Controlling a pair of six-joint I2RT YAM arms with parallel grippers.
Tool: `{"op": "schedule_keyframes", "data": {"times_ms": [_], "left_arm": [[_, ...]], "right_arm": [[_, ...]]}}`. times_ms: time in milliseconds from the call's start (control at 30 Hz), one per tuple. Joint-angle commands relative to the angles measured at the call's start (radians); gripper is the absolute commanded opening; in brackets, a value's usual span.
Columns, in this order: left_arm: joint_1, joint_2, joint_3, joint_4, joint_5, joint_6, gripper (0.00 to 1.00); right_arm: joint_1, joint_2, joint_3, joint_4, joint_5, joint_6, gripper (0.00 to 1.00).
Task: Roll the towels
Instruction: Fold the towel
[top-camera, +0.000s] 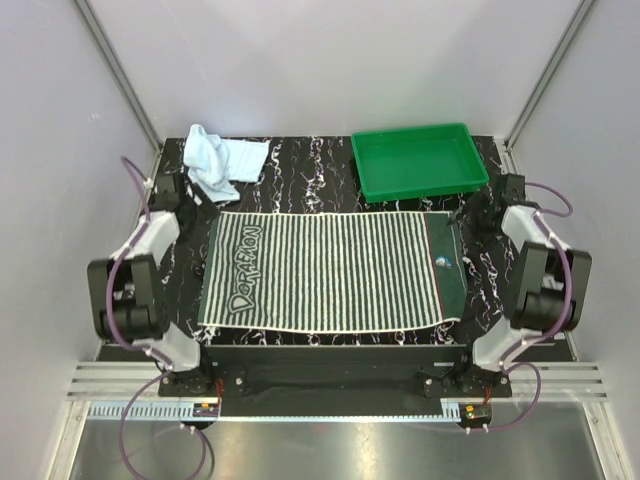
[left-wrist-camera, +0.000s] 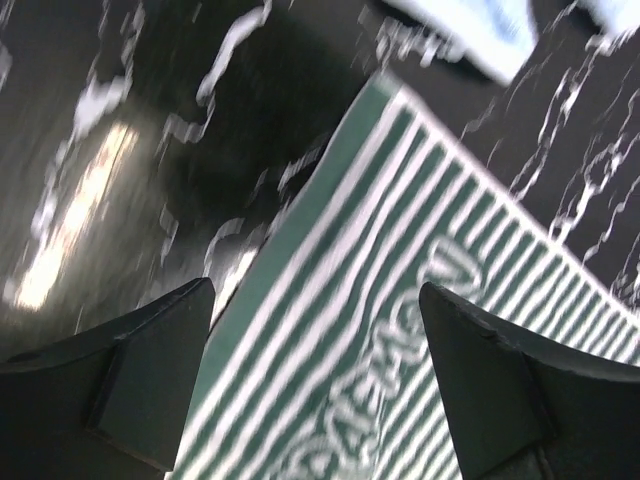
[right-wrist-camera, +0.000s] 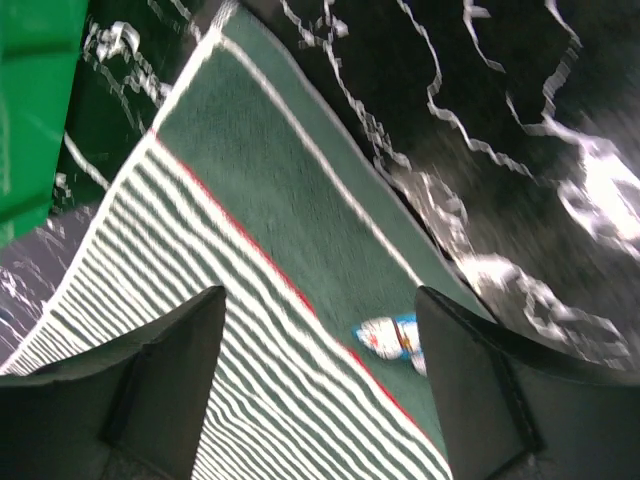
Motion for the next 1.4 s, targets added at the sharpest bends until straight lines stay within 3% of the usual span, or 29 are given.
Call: {"op": "schedule_keyframes", "data": {"times_ms": [0,167,367,633,1067,1133,1200,1267,1300,1367], "left_arm": [[0.001,0.111,0.092,0.1,0.018,0.048,0.88],[-0.003,0.284,0.171,0.122,0.061,0.0,0.85],[-0.003,0.329,0.18,0.141,0.033,-0.02,0.84],[-0.003,0.363,0.182,0.163,0.066,-0.02,0.82],[-0.038,0.383,0.192,0.151,0.03,-0.006,0.75],[-0.039,0.395,0.208,0.142,0.029,-0.006,0.7],[-0.038,0.418,0.229,0.126,0.038,-0.001,0.56],[-0.038,0.44,0.264,0.097,0.044,0.003,0.46],[-0.038,0.447,0.274,0.09,0.049,0.006,0.34],[-0.038,0.463,0.292,0.077,0.061,0.013,0.23]], "right_arm": [[-0.004,0.104,0.118,0.041,-0.087,0.019,0.82],[-0.004,0.265,0.273,-0.004,-0.018,-0.001,0.75],[-0.004,0.428,0.398,-0.022,-0.038,0.002,0.64],[-0.004,0.521,0.504,-0.065,0.042,-0.024,0.63],[0.016,0.554,0.491,-0.042,-0.01,-0.027,0.37],[0.016,0.555,0.488,-0.036,-0.015,-0.029,0.29],[0.016,0.558,0.482,-0.032,-0.021,-0.029,0.23],[0.016,0.56,0.478,-0.026,-0.024,-0.033,0.08],[0.016,0.561,0.473,-0.025,-0.023,-0.032,0.02],[0.016,0.561,0.471,-0.027,-0.018,-0.032,0.0]]}}
